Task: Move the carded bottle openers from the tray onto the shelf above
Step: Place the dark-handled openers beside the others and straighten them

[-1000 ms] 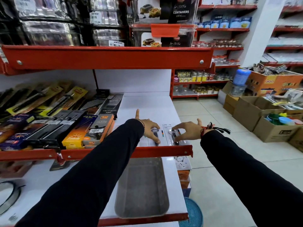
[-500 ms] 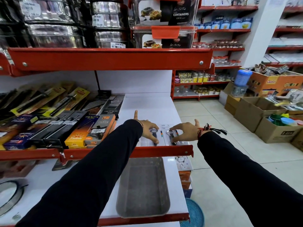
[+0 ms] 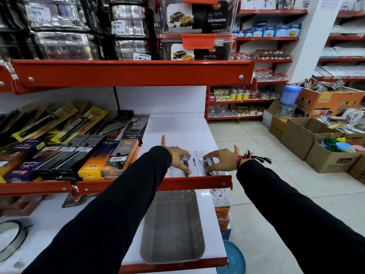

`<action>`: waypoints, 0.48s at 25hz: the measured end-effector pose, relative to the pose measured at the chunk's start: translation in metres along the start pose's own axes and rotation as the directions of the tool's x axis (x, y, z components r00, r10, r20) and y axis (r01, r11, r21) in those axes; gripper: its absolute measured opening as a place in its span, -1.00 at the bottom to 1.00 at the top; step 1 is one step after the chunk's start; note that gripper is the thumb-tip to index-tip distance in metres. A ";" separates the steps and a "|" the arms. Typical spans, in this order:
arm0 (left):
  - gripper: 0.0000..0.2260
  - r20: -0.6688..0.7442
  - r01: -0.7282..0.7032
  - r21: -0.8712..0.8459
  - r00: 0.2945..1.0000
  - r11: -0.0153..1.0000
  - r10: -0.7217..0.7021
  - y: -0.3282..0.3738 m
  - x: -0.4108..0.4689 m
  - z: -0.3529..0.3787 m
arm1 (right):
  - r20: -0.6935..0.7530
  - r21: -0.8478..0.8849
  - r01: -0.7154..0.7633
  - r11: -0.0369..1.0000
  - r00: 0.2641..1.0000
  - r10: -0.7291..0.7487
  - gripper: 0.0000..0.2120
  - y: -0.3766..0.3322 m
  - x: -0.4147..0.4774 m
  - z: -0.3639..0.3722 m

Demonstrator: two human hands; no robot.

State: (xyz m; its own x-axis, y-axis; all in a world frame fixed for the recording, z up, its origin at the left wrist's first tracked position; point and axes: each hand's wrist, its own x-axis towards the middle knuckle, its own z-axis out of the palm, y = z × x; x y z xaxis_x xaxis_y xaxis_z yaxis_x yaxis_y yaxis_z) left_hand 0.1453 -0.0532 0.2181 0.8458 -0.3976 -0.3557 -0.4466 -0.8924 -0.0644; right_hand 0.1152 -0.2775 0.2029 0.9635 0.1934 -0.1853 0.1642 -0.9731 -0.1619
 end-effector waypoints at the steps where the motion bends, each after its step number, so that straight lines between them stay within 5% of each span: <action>1: -0.22 -0.001 0.000 -0.001 1.000 1.000 0.000 0.000 0.001 0.000 | -0.007 -0.001 0.003 1.000 1.000 -0.003 -0.33 0.000 0.000 0.001; 12: -0.21 -0.010 0.015 -0.015 1.000 1.000 -0.016 0.001 0.001 0.001 | -0.024 -0.024 0.020 1.000 0.999 -0.021 -0.34 -0.004 -0.005 0.000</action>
State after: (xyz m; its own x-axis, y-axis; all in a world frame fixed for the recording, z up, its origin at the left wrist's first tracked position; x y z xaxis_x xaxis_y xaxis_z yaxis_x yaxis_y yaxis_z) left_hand 0.1451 -0.0542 0.2164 0.8555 -0.3857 -0.3454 -0.4291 -0.9015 -0.0561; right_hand 0.1098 -0.2742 0.2046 0.9646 0.2105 -0.1586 0.1886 -0.9717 -0.1423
